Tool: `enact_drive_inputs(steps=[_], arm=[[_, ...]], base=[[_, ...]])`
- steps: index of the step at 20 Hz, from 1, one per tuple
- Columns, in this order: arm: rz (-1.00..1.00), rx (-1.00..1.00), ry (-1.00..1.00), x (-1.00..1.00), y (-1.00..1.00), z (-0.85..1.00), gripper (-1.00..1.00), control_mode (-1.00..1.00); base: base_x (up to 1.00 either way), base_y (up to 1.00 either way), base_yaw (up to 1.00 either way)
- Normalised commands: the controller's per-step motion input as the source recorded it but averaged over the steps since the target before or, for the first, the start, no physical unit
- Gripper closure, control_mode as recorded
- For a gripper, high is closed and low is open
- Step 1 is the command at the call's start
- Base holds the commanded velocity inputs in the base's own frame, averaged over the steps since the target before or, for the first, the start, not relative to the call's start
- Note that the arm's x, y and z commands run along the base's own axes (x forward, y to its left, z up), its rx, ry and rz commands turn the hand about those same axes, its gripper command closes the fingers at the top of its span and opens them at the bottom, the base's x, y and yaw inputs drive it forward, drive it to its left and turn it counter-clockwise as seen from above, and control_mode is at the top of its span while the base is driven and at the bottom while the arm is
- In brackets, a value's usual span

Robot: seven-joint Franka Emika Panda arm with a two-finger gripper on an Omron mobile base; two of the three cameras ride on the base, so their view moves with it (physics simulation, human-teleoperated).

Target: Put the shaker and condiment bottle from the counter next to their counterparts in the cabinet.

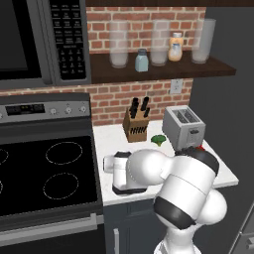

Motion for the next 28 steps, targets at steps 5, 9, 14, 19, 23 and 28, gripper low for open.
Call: enact_drive_inputs(steps=[5, 9, 14, 19, 23, 28], arm=[[0.0, 0.0, 0.0, 0.22, 0.0, 0.0, -1.0, -1.0], [0.0, 0.0, 0.0, 0.19, 0.0, -0.01, -1.0, -1.0], [0.0, 0.0, 0.0, 0.05, -0.01, -0.06, -1.0, -1.0], [0.0, 0.0, 0.0, 0.0, -0.07, -0.11, -1.0, -1.0], [0.0, 0.0, 0.0, 0.0, -0.12, -0.13, -1.0, -1.0], [0.0, 0.0, 0.0, 0.02, -0.15, -0.1, -1.0, -1.0]], base=[[0.0, 0.0, 0.0], [0.0, 0.0, 0.0], [0.0, 0.0, 0.0], [0.0, 0.0, 0.0], [0.0, 0.0, 0.0], [0.0, 0.0, 0.0]])
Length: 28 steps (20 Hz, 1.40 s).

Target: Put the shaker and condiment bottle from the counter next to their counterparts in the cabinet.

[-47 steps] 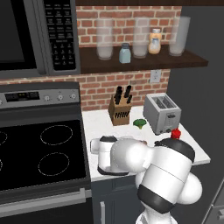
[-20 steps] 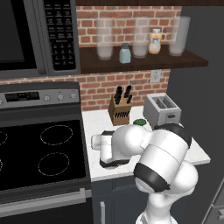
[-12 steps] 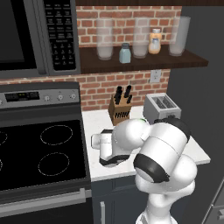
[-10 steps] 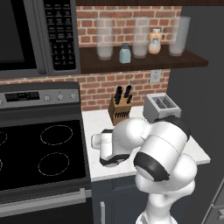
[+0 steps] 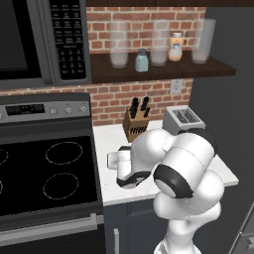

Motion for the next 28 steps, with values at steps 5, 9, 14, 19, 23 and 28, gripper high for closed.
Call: enact_drive_inputs(steps=[5, 9, 14, 19, 23, 28], arm=[[0.0, 0.0, 0.0, 0.0, -0.17, -0.08, -1.0, -1.0], [0.0, 0.0, -0.01, 0.0, -0.11, -0.08, -1.0, -1.0], [0.0, 0.0, -0.03, 0.04, -0.01, -0.08, -1.0, -1.0], [0.0, 0.0, -0.07, 0.09, 0.0, -0.05, -1.0, -1.0], [0.0, 0.0, -0.07, 0.09, 0.06, -0.09, -1.0, -1.0], [0.0, 0.0, -0.09, 0.01, 0.09, -0.1, -1.0, -1.0]], base=[[0.0, 0.0, 0.0], [0.0, 0.0, 0.0], [0.0, 0.0, 0.0], [0.0, 0.0, 0.0], [0.0, 0.0, 0.0], [0.0, 0.0, 0.0]])
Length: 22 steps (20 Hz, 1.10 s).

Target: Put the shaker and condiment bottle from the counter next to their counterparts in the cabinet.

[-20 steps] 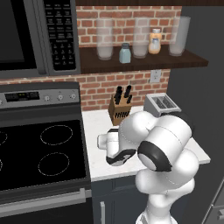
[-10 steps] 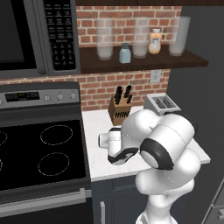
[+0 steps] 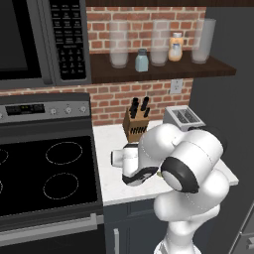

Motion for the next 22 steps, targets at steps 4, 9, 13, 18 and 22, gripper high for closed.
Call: enact_drive_inputs(steps=[4, 9, 13, 18, 22], arm=[[0.0, 0.0, -0.08, 0.0, 0.03, -0.09, -1.0, -1.0], [-0.01, 0.0, -0.03, -0.02, 0.0, -0.13, -1.0, -1.0], [-0.04, 0.0, 0.0, -0.01, 0.0, -0.23, -1.0, -1.0], [-0.04, 0.0, 0.0, -0.04, 0.0, -0.35, -1.0, -1.0], [-0.03, 0.0, 0.0, -0.01, 0.0, -0.35, -1.0, -1.0]], base=[[0.0, 0.0, 0.0], [0.0, 0.0, 0.0], [0.0, 0.0, 0.0], [0.0, 0.0, 0.0], [0.0, 0.0, 0.0]])
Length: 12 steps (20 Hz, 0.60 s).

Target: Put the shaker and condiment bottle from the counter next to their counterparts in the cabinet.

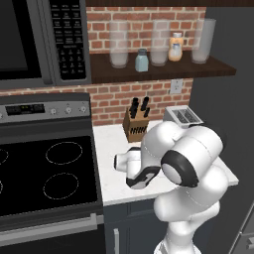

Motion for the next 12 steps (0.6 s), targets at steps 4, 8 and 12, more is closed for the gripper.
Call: enact_drive_inputs(steps=[4, 8, 12], arm=[[-0.03, 0.0, 0.0, 0.0, 0.0, -0.32, -1.0, -1.0], [-0.02, 0.0, 0.0, 0.0, 0.0, -0.32, -1.0, -1.0], [-0.01, 0.0, 0.0, 0.0, 0.05, -0.3, 1.0, -1.0]], base=[[0.0, 0.0, 0.0], [0.0, 0.0, 0.0], [0.0, 0.0, 0.0]])
